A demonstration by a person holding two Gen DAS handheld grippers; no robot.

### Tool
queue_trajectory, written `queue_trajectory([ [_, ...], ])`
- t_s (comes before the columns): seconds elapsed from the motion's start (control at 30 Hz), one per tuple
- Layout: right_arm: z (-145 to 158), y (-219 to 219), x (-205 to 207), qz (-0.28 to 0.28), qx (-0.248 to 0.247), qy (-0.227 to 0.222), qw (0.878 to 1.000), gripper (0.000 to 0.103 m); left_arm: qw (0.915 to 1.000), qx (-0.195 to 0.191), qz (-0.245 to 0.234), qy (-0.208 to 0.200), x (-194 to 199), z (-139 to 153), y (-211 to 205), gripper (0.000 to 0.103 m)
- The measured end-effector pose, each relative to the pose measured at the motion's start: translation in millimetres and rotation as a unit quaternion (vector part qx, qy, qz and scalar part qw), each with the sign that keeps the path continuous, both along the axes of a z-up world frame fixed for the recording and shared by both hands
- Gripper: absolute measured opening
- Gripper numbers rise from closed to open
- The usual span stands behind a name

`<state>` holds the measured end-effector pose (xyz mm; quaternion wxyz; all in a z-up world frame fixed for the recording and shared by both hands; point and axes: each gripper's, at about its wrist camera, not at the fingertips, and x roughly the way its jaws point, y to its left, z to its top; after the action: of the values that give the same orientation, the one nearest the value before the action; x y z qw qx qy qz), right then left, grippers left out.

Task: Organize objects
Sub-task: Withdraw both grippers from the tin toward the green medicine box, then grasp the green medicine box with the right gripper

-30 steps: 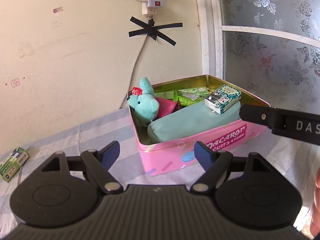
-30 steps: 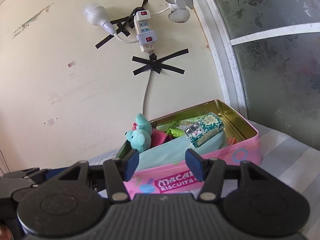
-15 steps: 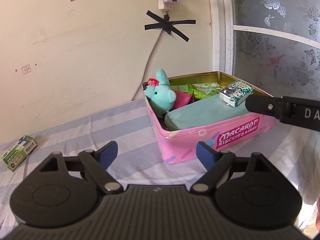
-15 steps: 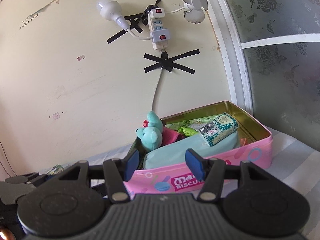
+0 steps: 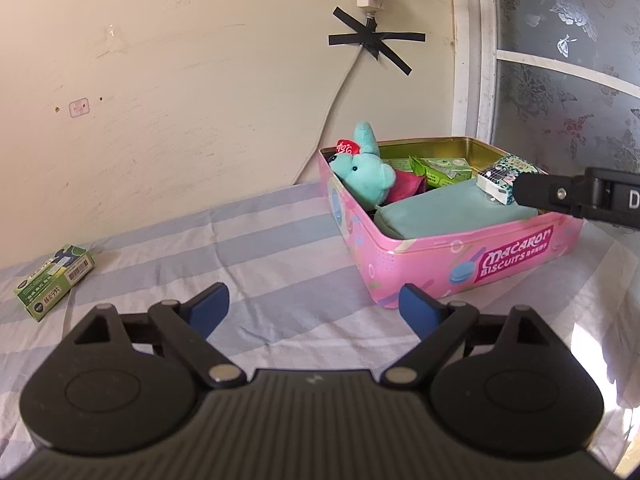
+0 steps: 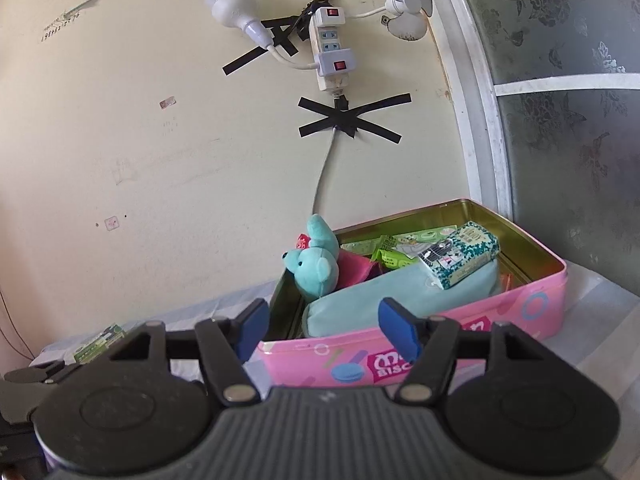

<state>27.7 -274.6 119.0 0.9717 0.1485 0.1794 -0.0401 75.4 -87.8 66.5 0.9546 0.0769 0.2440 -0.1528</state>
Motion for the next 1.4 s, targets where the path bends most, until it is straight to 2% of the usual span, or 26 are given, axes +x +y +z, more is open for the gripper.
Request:
queue_trajectory([
  [0.37,-6,29,15,0.026,-0.021,0.025,0.999,0.064,0.9999,-0.005,0.014,0.007,10,-9,28,0.093],
  [0.83,-20,100,51,0.104,-0.060,0.060,0.991,0.064,0.9947,0.001,0.101,0.021,34,-25,111,0.094],
  [1.03,-25,132,72,0.141,-0.073,0.071,0.985,0.064,0.9892,-0.022,0.143,0.027,43,-28,146,0.094],
  [1.23,-32,163,99,0.170,-0.090,0.085,0.978,0.064,0.9814,-0.064,0.175,0.045,52,-32,177,0.094],
  [1.4,-40,188,138,0.201,-0.073,0.116,0.970,0.064,0.9694,-0.100,0.221,0.036,52,-23,212,0.095],
])
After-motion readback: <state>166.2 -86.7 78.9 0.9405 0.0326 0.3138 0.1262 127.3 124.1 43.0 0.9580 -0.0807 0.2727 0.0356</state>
